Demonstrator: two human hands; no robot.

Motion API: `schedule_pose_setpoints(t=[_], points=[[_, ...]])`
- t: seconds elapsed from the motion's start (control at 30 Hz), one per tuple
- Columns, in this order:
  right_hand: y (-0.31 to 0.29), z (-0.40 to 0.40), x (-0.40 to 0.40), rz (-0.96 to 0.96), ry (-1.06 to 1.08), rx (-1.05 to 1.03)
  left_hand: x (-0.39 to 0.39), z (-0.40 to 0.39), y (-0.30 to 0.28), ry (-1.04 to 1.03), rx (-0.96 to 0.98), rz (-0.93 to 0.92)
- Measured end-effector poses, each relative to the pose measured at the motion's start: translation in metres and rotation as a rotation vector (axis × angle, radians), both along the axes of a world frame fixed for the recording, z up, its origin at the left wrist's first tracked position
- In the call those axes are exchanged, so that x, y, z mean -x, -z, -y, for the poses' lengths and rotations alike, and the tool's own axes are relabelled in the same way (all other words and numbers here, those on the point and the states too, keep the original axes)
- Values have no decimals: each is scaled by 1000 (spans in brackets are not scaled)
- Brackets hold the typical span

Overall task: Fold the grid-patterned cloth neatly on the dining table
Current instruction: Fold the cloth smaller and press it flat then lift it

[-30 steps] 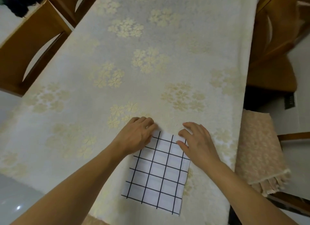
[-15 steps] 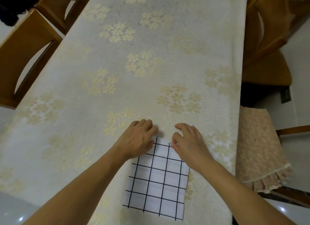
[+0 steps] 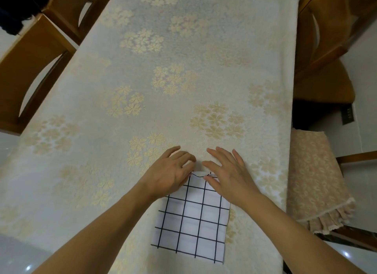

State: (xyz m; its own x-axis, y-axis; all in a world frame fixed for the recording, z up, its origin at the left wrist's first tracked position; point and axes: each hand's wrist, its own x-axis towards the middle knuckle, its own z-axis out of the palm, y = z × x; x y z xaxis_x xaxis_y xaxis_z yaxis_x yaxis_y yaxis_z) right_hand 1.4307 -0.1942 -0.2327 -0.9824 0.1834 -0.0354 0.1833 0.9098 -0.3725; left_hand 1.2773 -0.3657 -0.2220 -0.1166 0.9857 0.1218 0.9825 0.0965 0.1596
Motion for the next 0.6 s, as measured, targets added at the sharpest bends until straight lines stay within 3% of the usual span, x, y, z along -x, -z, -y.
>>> schedule_pose_setpoints(t=[0.2,0.6], points=[[4,-1,1,-35,-38,-61,5,1,4,-35,61,4],[-52,-27,13,-242,44,-133,-15,-10,-44,-276,-103,-102]])
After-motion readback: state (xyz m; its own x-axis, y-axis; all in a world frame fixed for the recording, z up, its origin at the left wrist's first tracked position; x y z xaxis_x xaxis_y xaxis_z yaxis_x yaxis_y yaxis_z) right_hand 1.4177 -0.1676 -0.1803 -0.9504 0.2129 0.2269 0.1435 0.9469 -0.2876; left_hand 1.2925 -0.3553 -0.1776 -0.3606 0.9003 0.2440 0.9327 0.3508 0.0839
